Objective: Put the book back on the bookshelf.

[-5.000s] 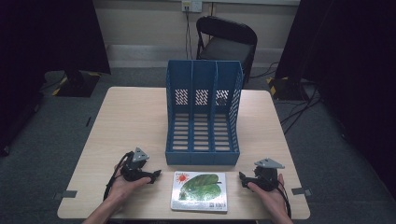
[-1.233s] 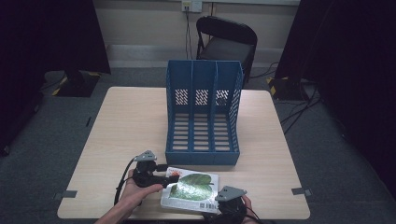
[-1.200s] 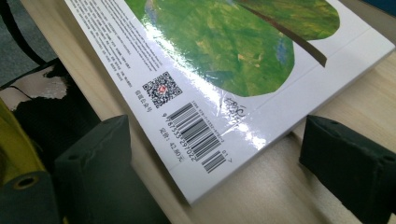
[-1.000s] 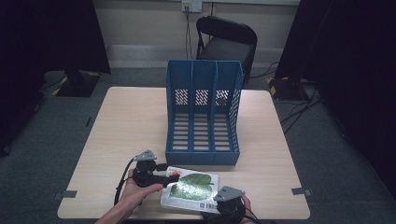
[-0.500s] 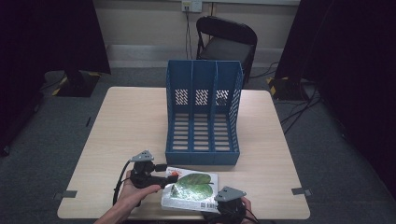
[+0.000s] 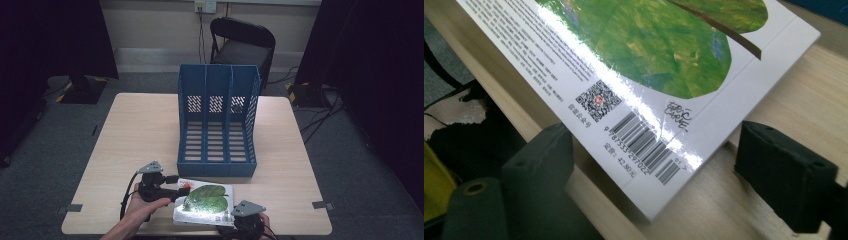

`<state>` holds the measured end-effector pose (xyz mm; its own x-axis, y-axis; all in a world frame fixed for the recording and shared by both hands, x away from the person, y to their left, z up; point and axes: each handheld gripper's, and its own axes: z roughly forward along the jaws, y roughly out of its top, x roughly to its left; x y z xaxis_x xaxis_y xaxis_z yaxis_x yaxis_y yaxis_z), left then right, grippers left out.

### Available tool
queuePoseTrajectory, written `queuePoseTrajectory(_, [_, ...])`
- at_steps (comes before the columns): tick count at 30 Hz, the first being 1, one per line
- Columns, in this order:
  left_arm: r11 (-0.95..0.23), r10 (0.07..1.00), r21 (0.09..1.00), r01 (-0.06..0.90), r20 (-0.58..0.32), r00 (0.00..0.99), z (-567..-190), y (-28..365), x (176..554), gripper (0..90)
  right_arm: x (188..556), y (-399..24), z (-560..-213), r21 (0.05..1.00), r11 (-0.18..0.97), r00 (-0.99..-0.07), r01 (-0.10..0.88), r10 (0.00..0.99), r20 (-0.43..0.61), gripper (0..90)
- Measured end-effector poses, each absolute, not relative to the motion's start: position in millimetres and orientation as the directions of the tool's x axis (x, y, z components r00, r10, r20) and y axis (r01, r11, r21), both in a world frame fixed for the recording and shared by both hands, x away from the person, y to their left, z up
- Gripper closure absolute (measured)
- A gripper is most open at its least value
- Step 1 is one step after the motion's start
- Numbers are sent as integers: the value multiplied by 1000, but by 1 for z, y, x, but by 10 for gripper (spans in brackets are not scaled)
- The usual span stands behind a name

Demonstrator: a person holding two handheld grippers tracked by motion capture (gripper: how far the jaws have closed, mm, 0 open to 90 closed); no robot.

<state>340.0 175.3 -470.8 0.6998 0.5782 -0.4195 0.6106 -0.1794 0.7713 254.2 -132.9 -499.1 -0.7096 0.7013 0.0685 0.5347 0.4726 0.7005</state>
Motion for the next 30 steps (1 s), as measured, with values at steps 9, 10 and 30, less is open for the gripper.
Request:
queuePoseTrajectory(9, [-179,573,770,613,-425,701,-471,176,341,215,255,-126,-501,701,465,-693,540,719,57,88])
queuePoseTrajectory(10, [-177,572,769,614,-428,700,-471,176,341,215,255,-126,-501,701,464,-693,541,719,58,90])
queuePoseTrajectory(30, [-147,582,746,649,-465,667,-474,183,344,247,256,-135,-500,721,397,-678,568,723,136,186])
